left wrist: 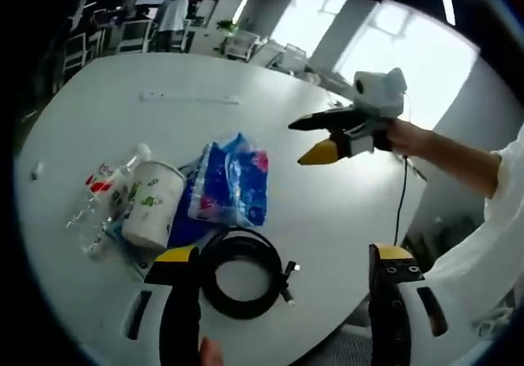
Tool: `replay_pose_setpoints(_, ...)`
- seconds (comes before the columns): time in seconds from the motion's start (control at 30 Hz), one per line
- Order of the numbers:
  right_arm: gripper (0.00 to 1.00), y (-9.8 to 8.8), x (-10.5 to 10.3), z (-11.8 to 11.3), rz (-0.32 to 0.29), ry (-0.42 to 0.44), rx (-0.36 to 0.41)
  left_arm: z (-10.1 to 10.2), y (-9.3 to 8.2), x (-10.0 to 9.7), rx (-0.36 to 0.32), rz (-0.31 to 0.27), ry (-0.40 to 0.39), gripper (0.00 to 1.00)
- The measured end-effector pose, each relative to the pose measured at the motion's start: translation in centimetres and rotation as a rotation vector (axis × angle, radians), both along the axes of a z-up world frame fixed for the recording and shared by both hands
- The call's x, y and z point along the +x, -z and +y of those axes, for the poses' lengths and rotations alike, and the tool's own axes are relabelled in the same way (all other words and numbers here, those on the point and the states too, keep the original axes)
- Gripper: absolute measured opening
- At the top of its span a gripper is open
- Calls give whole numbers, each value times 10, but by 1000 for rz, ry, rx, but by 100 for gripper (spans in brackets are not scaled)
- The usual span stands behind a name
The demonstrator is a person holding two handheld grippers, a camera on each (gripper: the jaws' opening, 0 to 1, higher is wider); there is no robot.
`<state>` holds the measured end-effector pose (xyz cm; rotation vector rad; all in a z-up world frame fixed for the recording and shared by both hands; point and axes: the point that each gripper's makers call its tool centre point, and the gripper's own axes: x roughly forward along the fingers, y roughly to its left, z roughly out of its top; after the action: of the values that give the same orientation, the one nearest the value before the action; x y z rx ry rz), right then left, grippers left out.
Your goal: Arrange the tabletop items into an orderly group along one side of the table until the central work area is clear of visible clutter.
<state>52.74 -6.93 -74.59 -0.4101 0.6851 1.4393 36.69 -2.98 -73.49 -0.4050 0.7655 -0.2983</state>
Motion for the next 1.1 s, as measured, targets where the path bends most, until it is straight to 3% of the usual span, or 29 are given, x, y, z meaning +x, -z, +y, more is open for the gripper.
replay_pose_setpoints(0.63,65,5,1,18,16,-49,16,-1,22,29,-18,68,-102,78)
replay_pose_setpoints(0.77,63,10,3,21,20,-50,15,1,28,30,22,93,-91,77)
replay_pose_setpoints(1.1,59,18,3,33,37,-85,18,5,40,44,16,127,-169,67)
